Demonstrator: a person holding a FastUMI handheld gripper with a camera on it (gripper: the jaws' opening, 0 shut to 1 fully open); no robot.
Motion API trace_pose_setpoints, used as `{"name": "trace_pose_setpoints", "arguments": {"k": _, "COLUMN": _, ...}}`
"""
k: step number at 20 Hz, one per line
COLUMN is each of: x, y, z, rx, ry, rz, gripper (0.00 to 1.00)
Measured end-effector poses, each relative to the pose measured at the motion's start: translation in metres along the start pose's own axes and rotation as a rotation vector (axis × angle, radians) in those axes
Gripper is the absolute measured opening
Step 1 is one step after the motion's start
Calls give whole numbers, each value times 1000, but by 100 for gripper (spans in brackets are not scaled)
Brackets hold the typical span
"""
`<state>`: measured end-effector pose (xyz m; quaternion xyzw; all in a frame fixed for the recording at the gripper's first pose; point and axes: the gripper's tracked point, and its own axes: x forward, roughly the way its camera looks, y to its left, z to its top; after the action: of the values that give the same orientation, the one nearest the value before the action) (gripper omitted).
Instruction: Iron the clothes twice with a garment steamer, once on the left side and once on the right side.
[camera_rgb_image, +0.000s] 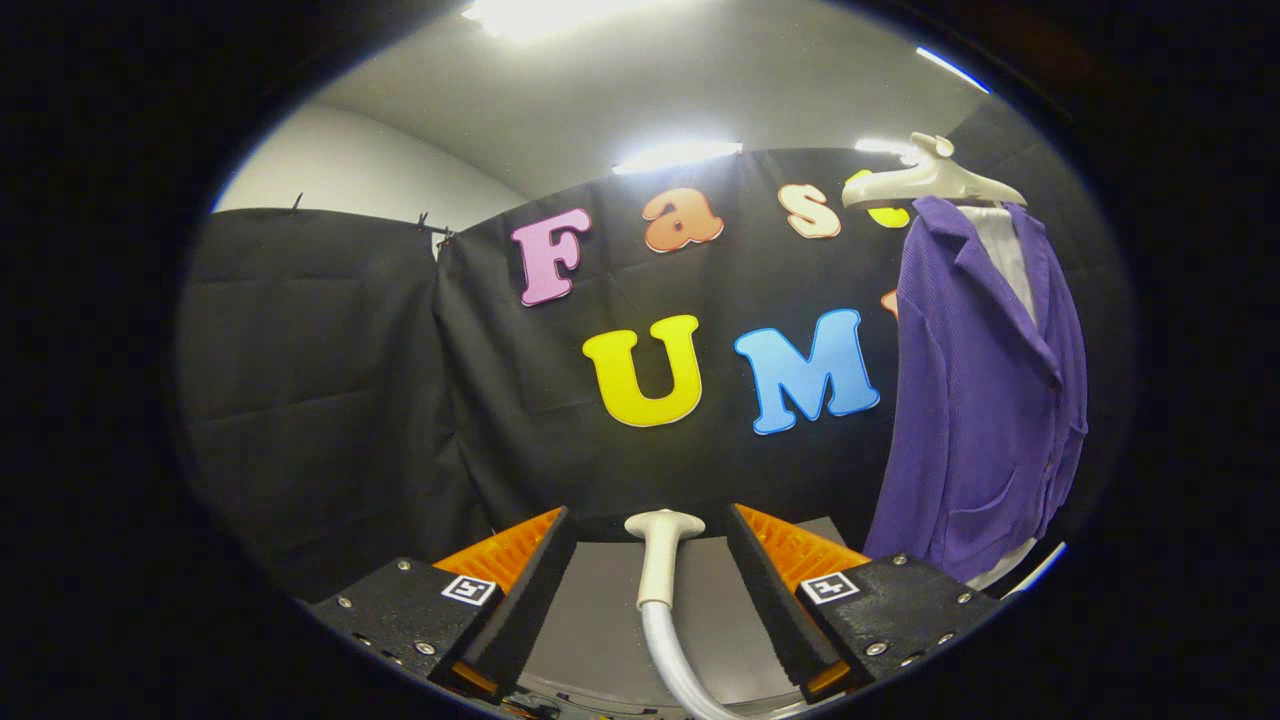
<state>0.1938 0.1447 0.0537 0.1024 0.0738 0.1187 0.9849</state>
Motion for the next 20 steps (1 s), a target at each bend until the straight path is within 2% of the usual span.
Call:
{"name": "trace_pose_setpoints", "arguments": {"k": 4, "x": 56, "y": 0, "z": -30, "rx": -22, "ry": 116, "rz": -67, "gripper": 96}}
{"name": "trace_pose_setpoints", "arguments": {"k": 9, "x": 103, "y": -7, "z": -85, "rx": -207, "ry": 372, "rz": -161, "gripper": 96}}
{"name": "trace_pose_setpoints", "arguments": {"k": 14, "x": 139, "y": -12, "z": -115, "rx": -112, "ry": 507, "rz": -182, "gripper": 96}}
{"name": "trace_pose_setpoints", "arguments": {"k": 16, "x": 139, "y": -12, "z": -135, "rx": -69, "ry": 582, "rz": -183, "gripper": 96}}
{"name": "trace_pose_setpoints", "arguments": {"k": 20, "x": 141, "y": -9, "z": -159, "rx": 52, "ry": 641, "rz": -189, "gripper": 96}}
